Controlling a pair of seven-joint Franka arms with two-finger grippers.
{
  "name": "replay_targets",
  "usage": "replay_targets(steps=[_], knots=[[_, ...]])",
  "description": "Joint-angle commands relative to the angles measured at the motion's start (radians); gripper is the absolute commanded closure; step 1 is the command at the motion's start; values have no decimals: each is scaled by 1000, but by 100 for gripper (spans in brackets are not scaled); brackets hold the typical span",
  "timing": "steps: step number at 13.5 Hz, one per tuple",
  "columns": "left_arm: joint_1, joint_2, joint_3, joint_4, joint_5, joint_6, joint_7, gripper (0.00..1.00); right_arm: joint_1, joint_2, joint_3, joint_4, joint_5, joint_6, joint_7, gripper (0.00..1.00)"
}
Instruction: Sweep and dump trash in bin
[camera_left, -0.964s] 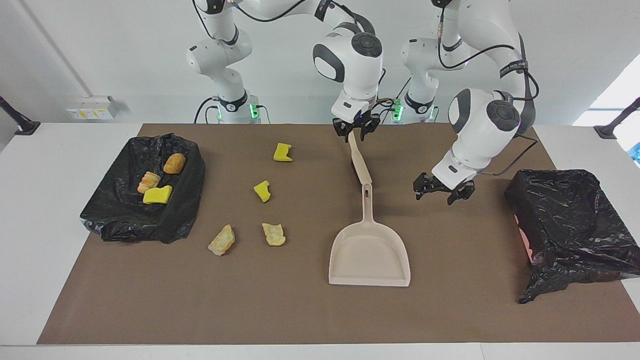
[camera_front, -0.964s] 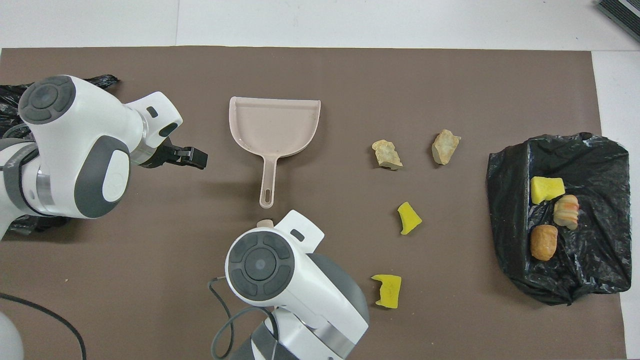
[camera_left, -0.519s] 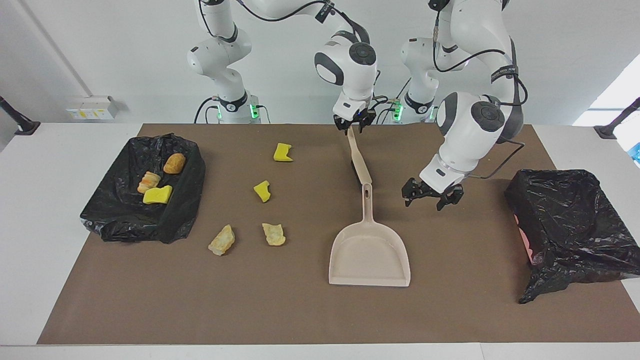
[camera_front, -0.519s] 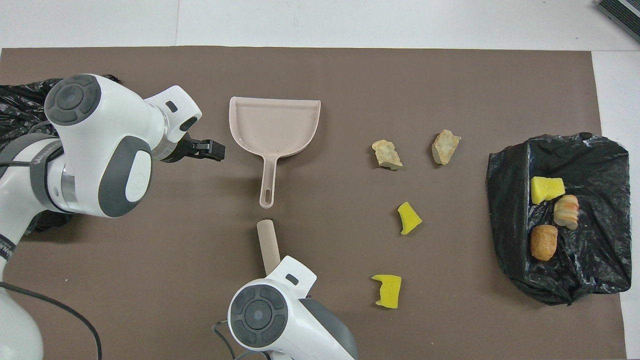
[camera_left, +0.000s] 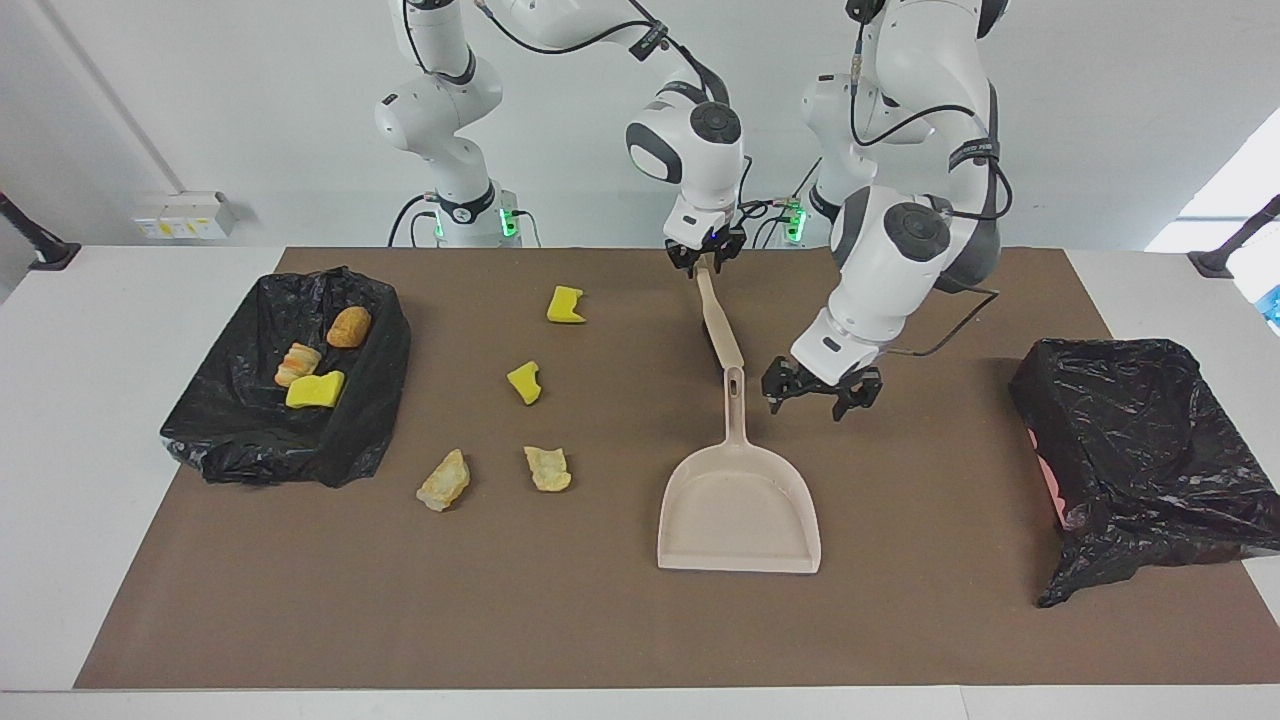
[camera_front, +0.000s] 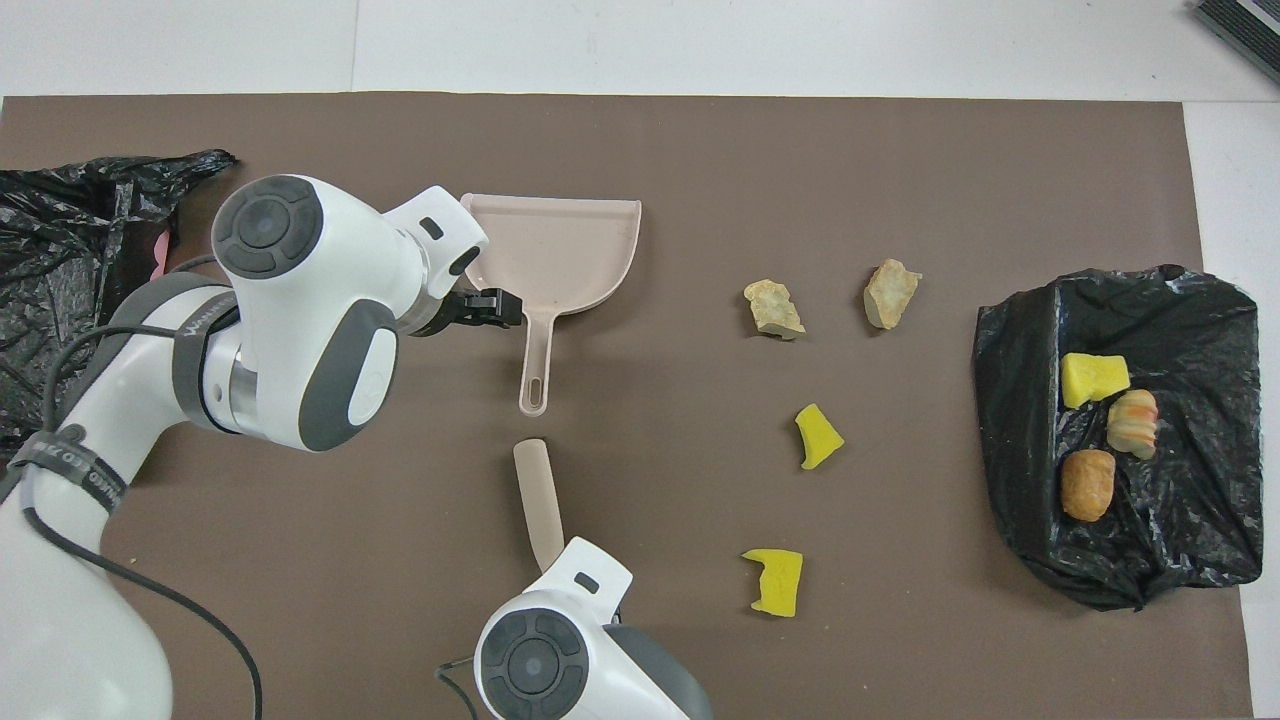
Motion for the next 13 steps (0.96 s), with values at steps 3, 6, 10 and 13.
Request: replay_targets(steps=[3,6,10,13], knots=[[-89,68,17,44,12,61,-61,0,-5,-29,4,-31,23,14,6,73],[-122,62,17,23,12,38,-63,0,-5,-32,4,-37,25,12,8,89],[-124,56,15,-25,11,39,-64,8,-3,-33,4,-31,23,-9,34,100],[-126,42,15,-34,11,-16,-136,68,-12,-87,2,-32,25,-107,72,100]])
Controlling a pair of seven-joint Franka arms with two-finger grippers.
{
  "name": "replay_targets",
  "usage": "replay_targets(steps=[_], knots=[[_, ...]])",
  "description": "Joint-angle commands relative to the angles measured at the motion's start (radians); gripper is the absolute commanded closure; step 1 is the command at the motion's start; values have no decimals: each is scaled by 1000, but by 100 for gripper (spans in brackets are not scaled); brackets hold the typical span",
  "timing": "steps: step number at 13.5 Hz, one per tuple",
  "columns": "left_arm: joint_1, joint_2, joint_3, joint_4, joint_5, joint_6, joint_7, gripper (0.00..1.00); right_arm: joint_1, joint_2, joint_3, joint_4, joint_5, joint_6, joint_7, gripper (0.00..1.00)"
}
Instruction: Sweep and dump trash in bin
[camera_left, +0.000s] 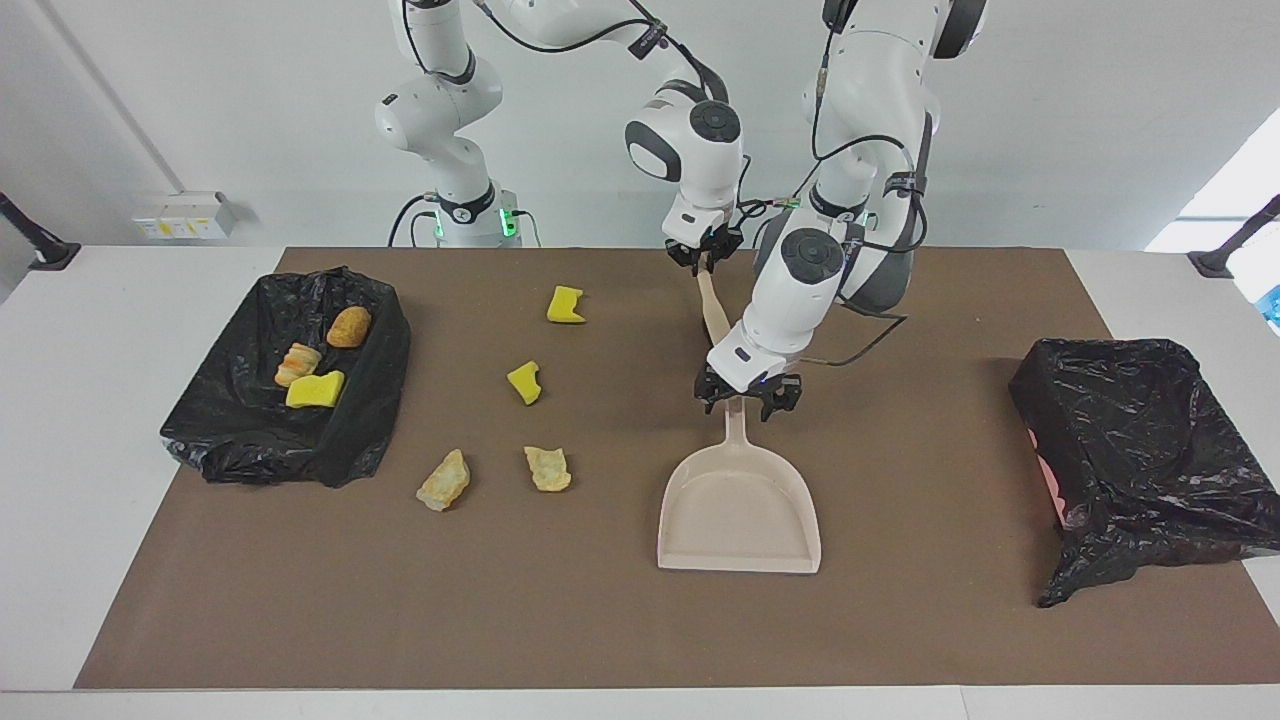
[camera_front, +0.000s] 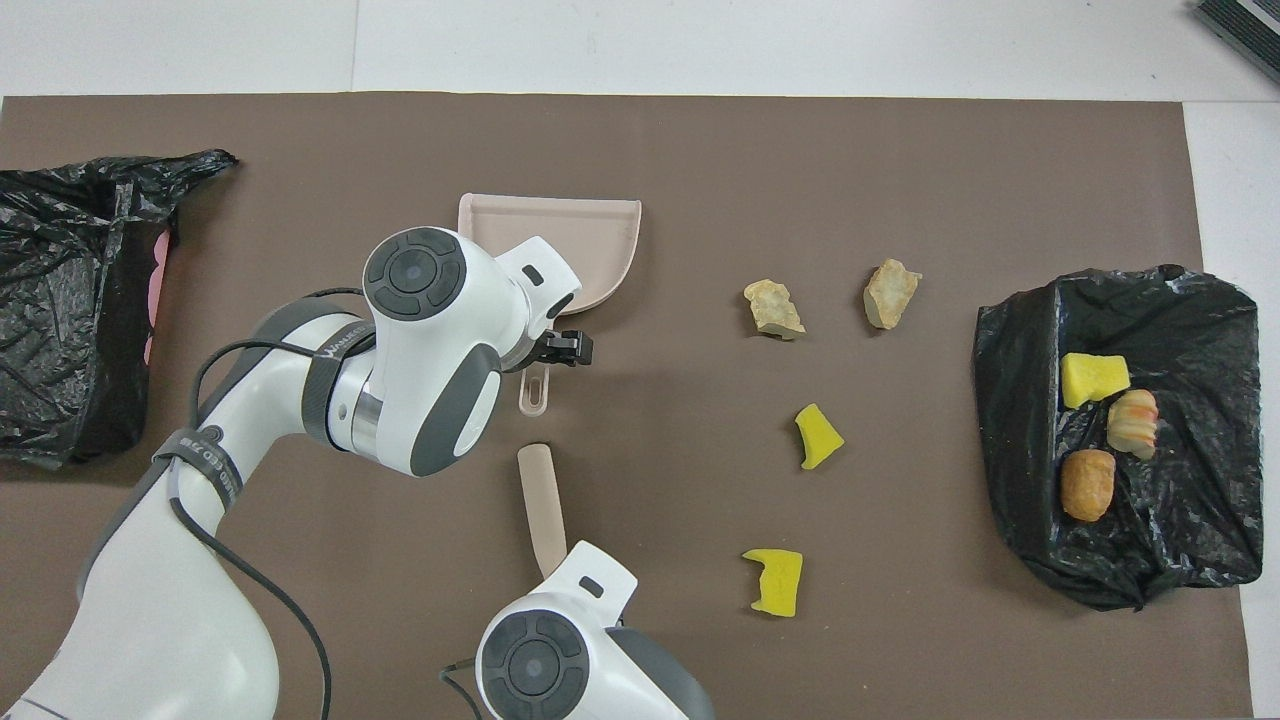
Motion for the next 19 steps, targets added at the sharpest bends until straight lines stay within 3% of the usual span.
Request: replay_targets(steps=[1,4,6,11,13,19], knots=[[-15,-24,15,-11,10,-44,-57,76,-23,-99,1,-27,23,-114,38,100],[-13,-24,16,-5,10,-42,-57,75,-55,-186,0,-64,23,-193,116,100],[-4,-24,18,7,10,-44,-55,100,-87,-272,0,-131,23,-195,119,100],[62,-54,29,17,12,-66,120,100,-178,-438,-2,-259,8,-218,156,100],[102,-73,29,15,12,-141,284,100,-209,-469,-3,-309,7,-233,237,100],[212,-84,29,11,24,-205,623,100,-339,-507,-2,-392,-27,-268,313,100]])
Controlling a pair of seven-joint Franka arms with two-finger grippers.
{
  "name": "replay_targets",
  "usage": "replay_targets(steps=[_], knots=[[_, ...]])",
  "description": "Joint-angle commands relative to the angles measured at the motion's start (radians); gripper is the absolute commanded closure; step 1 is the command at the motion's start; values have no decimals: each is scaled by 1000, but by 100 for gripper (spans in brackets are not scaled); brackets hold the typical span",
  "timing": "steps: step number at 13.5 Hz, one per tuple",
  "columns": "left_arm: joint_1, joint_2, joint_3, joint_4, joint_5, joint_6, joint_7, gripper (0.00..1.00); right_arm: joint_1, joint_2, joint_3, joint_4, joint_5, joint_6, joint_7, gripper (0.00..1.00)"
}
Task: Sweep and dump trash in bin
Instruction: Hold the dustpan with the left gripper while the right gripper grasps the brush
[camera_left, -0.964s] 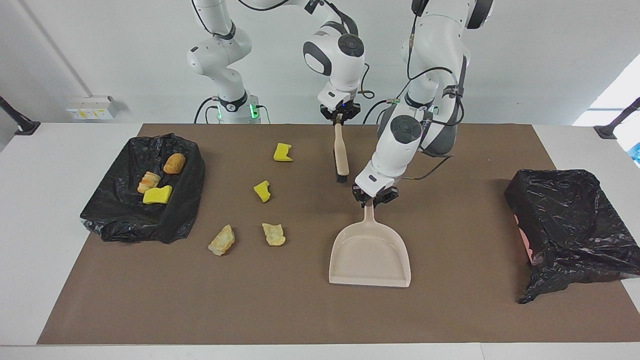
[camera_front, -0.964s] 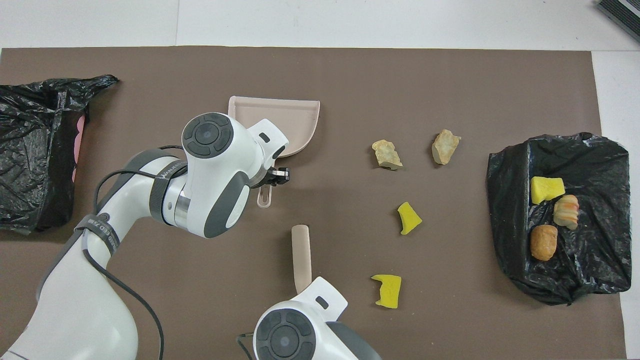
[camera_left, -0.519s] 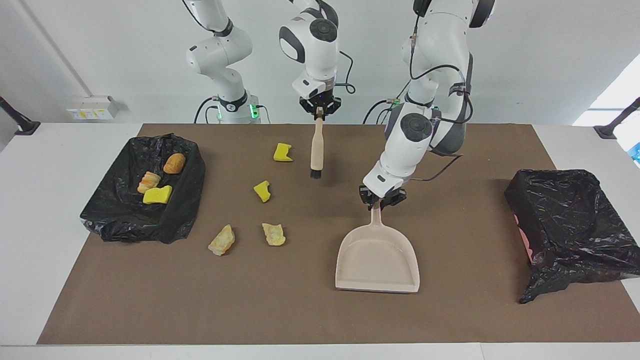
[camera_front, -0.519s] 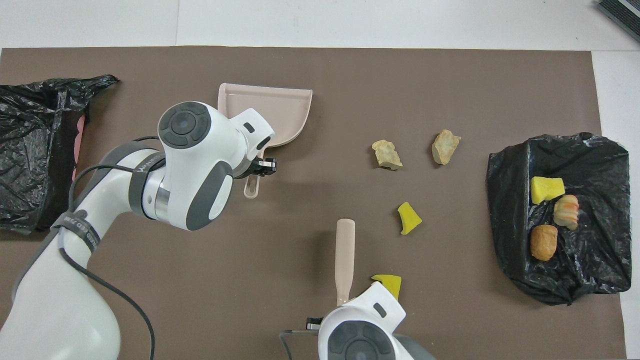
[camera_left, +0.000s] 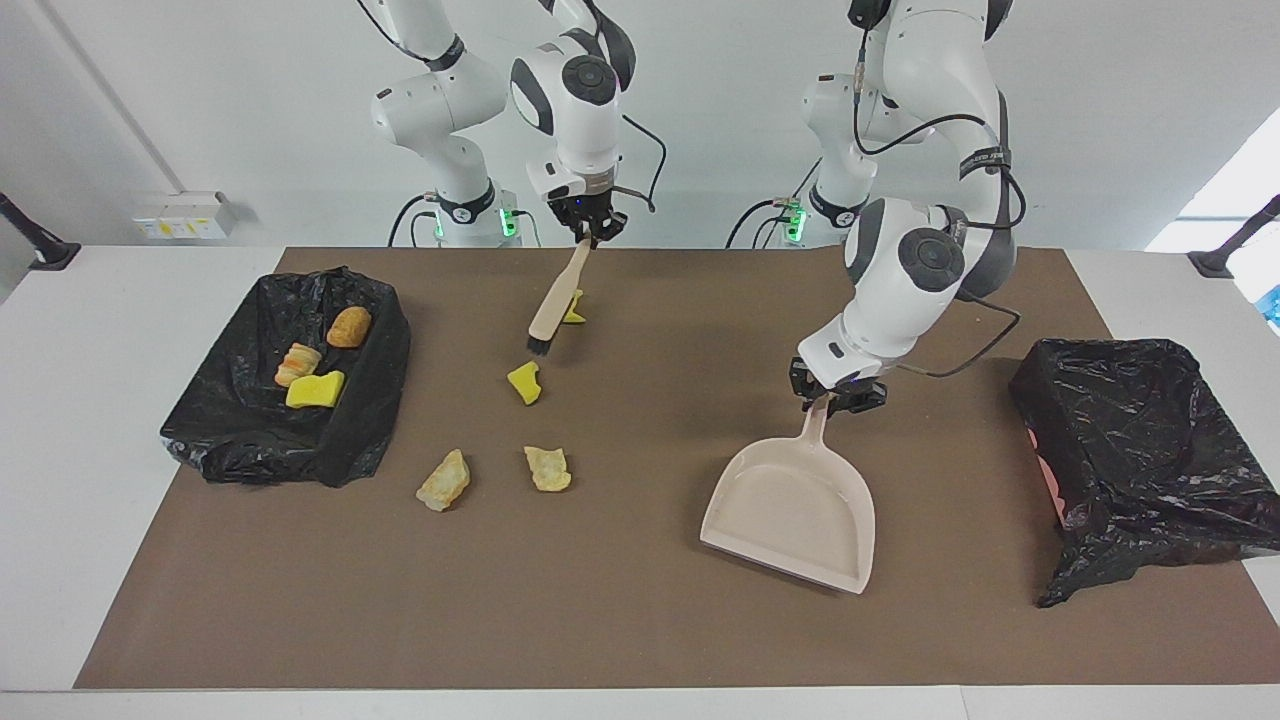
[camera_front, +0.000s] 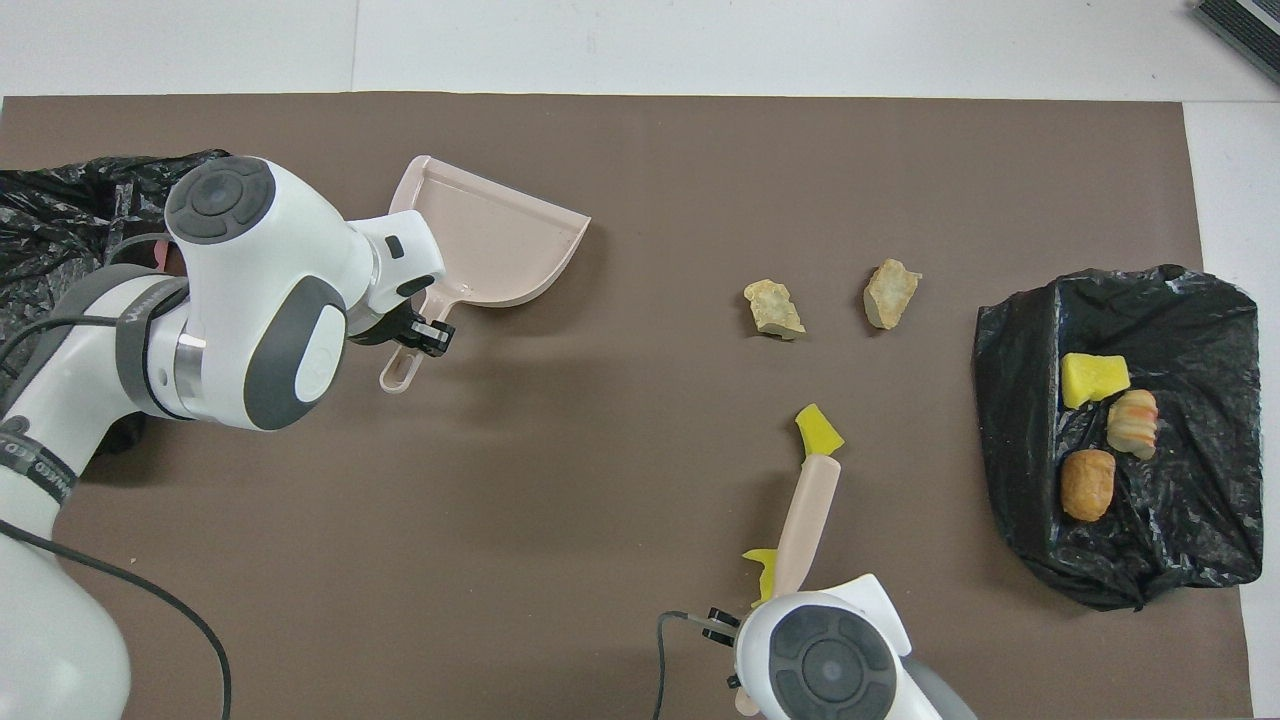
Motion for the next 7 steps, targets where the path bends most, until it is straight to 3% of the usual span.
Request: replay_targets(steps=[1,3,7], knots=[[47,-18,-6,-8,34,-20,187,100,-87,-40,8,-44,-13,-8,5,100],[70,-18,-6,-9,48,-20,245,100,-147,-22,8,-45,-23,20,-67,100],[146,-19,-6,-9,88,-20,644,100,-216,34,10,-40,-29,101,-223,100]])
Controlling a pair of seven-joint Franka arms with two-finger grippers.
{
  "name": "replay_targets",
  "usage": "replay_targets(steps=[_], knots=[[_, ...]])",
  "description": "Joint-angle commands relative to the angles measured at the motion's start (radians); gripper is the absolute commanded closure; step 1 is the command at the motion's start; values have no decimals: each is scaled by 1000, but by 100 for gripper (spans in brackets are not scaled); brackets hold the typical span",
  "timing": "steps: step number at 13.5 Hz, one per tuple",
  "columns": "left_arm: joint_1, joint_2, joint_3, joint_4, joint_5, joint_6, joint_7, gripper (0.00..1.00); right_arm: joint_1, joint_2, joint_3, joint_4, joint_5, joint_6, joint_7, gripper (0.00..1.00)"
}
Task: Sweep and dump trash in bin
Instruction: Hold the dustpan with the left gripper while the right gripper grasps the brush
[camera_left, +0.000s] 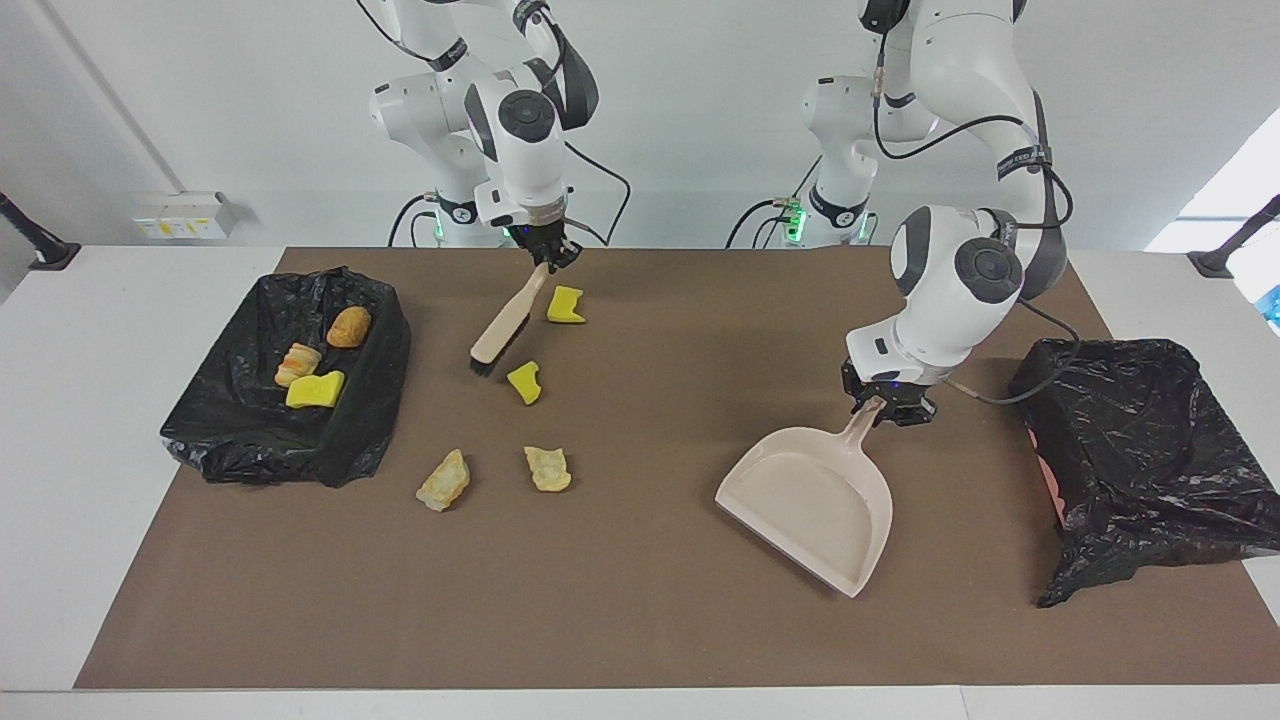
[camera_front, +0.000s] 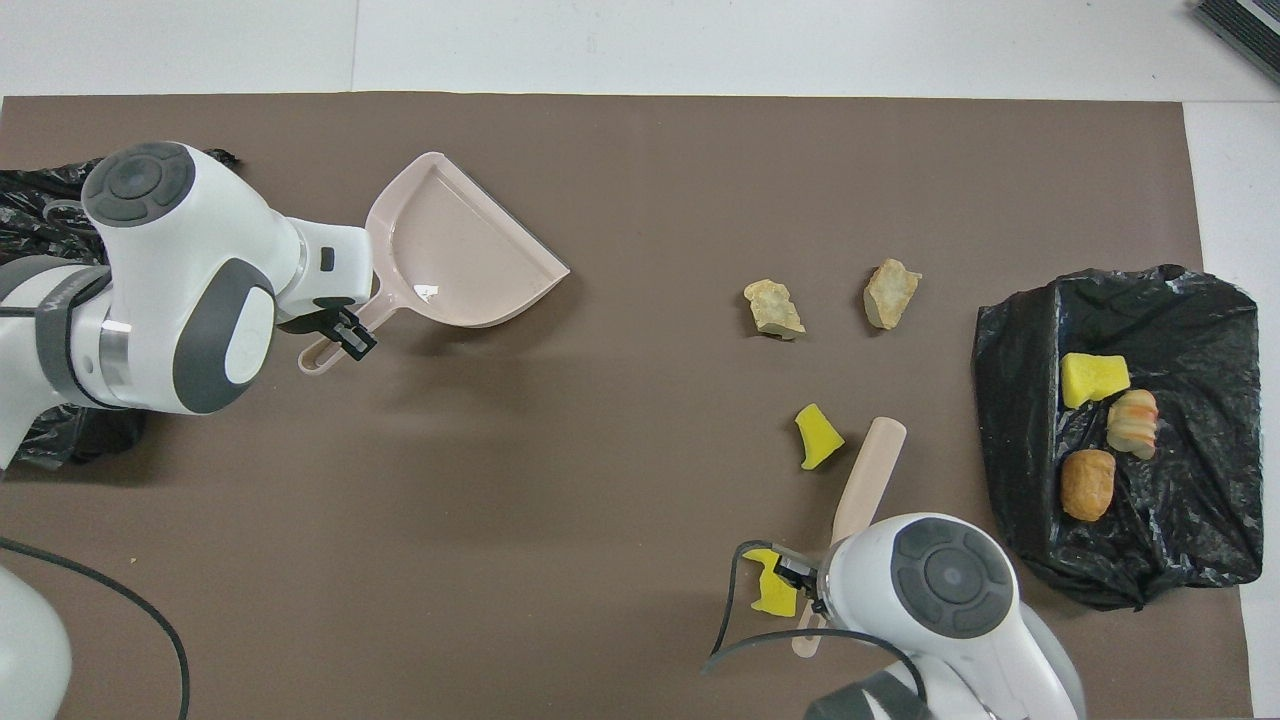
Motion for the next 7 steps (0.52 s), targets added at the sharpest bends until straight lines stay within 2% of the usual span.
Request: replay_targets(steps=[1,4,7], knots=[[59,-21,-8,-15,17,-15,290,100,-20,47,15,-5,-15,62,-81,100],[78,-36,-6,-45,19,-13,562,100,-13,157,15,76,-14,107,-118,100],[54,-56,-8,-79,75,8,647,100,10,269,17,214,3,104,-121,100]])
